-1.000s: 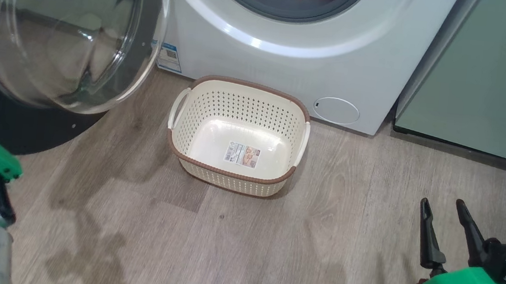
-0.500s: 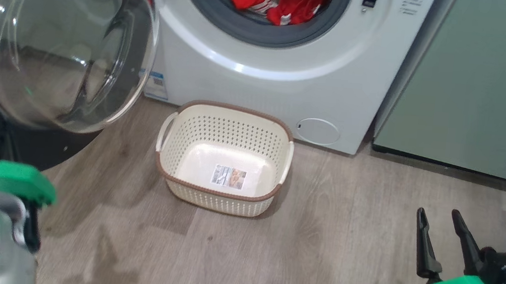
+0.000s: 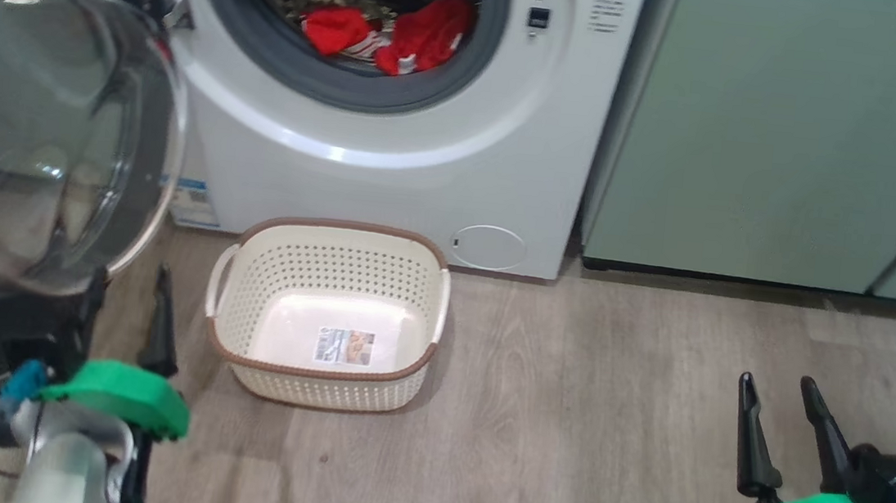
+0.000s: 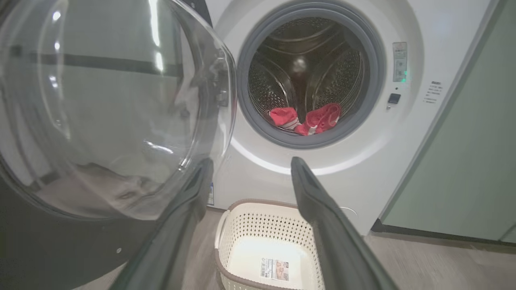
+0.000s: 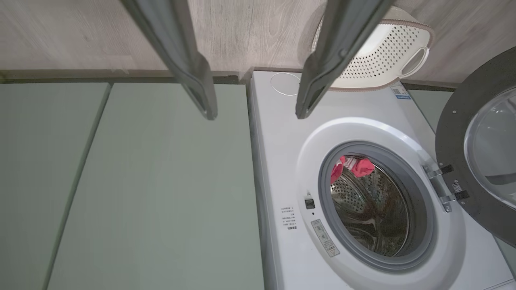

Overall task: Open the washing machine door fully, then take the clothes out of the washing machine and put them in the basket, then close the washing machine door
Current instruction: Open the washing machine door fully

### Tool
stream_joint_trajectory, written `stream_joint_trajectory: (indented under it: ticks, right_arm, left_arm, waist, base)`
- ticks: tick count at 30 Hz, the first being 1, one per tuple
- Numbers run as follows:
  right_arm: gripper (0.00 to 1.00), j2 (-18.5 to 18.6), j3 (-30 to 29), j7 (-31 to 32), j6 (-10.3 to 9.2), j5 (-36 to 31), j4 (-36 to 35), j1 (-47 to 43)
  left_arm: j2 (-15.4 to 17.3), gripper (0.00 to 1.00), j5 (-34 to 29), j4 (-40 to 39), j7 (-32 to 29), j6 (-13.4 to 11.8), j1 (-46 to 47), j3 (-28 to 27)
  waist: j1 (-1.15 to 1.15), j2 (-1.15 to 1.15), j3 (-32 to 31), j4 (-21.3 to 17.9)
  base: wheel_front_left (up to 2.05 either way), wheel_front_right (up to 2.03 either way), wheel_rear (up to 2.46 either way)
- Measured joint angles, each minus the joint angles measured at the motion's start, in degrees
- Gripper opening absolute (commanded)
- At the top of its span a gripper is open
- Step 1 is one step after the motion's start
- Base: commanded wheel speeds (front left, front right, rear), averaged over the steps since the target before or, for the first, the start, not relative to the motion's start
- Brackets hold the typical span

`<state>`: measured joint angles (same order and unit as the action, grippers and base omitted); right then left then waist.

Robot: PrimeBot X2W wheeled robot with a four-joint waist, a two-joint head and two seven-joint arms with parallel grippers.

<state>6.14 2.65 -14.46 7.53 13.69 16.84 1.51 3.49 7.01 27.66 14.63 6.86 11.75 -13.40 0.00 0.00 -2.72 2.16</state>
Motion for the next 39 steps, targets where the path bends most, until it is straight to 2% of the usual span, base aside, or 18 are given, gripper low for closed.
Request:
stream_joint_trajectory:
  ticks: [6, 12, 39]
  right_arm:
    - [1.0, -0.19, -0.55, 0.0, 0.0, 0.0, -0.14, -1.07]
    - [1.0, -0.45, -1.97, 0.0, 0.0, 0.0, -0.51, -1.86]
    - [1.0, -0.73, -2.27, 0.0, 0.0, 0.0, -0.52, -1.83]
  left_arm:
    - [-0.37, 1.0, 0.07, -0.01, 0.0, 0.25, -2.44, 3.01]
    - [-0.6, 1.0, 0.49, -0.92, 0.0, 0.26, -2.42, 4.86]
    - [-0.36, 1.0, 0.96, 0.55, 0.0, 0.27, -2.4, 6.42]
  waist:
    - [0.0, 0.0, -0.28, -2.99]
    - [0.0, 0.0, 0.06, -4.38]
    - [0.0, 0.0, 0.4, -4.82]
  base:
    - [0.0, 0.0, 0.0]
    - [0.0, 0.0, 0.0]
    - [0.0, 0.0, 0.0]
